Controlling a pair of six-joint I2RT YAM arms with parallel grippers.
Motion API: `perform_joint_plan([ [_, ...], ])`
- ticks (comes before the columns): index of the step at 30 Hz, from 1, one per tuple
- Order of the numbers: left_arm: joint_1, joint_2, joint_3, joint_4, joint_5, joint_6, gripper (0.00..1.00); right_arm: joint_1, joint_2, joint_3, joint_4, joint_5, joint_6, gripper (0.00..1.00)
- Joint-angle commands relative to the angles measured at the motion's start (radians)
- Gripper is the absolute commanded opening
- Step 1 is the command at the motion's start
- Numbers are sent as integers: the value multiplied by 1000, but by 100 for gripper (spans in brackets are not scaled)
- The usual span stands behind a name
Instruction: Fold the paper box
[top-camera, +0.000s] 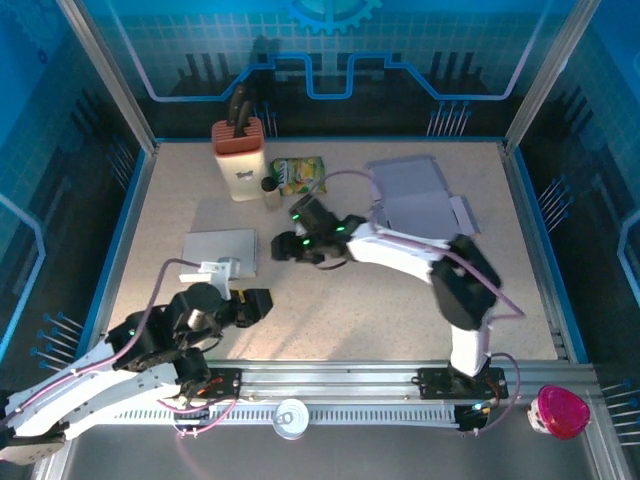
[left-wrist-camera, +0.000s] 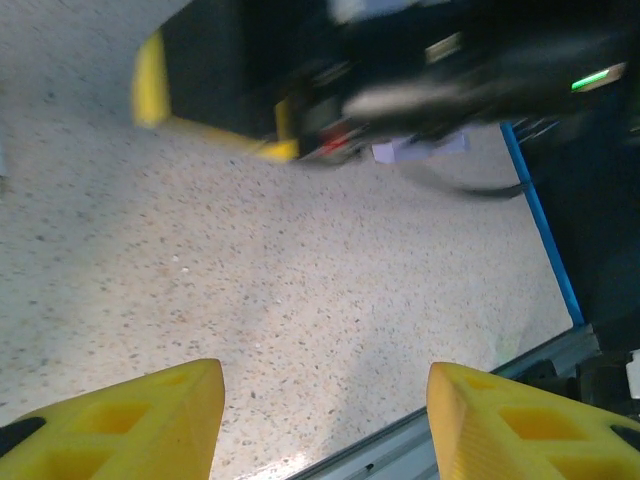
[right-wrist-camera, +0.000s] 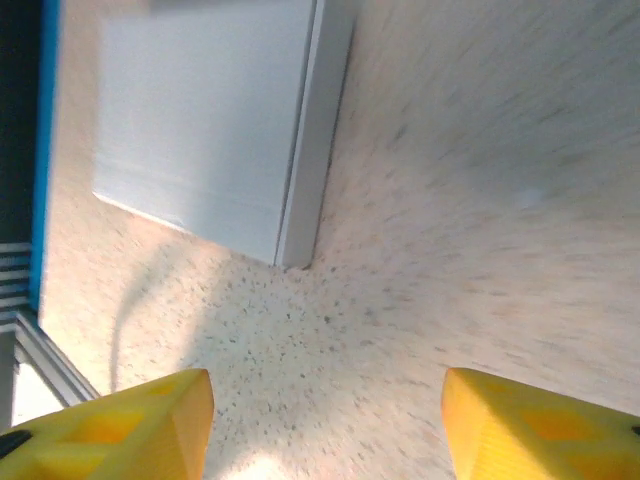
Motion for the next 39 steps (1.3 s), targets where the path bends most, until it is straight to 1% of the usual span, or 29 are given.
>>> perform_joint_plan([
  [1, 7, 103, -53, 220, 103, -4, 56, -221, -189, -147, -30, -7, -59, 60],
  [4, 6, 199, -87, 373, 147, -32, 56, -468, -237, -255, -39, -114, -83, 57],
  [6, 3, 265, -101, 460, 166, -46, 56, -623, -217, -273, -69, -141, -112, 56],
  [9, -6, 345, -109, 561, 176, -60, 55, -767, -110, -215, -143, -150, -149, 56],
  [12, -22, 408, -114, 640, 173, -64, 56, -815, 15, -136, -203, -128, -177, 56],
  [14, -29, 437, -119, 680, 172, -71, 56, -812, 71, -99, -244, -107, -190, 55],
  [16, -34, 458, -135, 720, 168, -92, 56, -791, 89, -104, -255, -113, -182, 55],
  [20, -37, 499, -182, 812, 149, -157, 58, -692, 19, -234, -187, -133, -83, 56],
  [22, -40, 522, -204, 853, 135, -184, 59, -629, -44, -341, -109, -140, 24, 56],
  [23, -43, 538, -216, 878, 125, -198, 59, -592, -84, -411, -41, -140, 97, 56],
  [25, -46, 573, -248, 942, 109, -236, 60, -505, -187, -556, 83, -113, 261, 55],
  [27, -48, 616, -298, 1032, 83, -297, 62, -397, -280, -665, 185, -55, 426, 55],
  [29, -48, 661, -331, 1101, 64, -343, 62, -296, -348, -721, 263, 3, 532, 55],
  [31, -48, 692, -351, 1123, 30, -400, 62, -235, -391, -721, 256, 36, 565, 55],
  [33, -48, 715, -375, 1161, 2, -441, 63, -209, -421, -707, 226, 37, 562, 55],
  [35, -48, 731, -394, 1189, -30, -495, 63, -207, -453, -714, 223, 23, 560, 55],
  [39, -60, 764, -402, 1229, -44, -576, 61, -267, -484, -723, 217, -11, 499, 56],
])
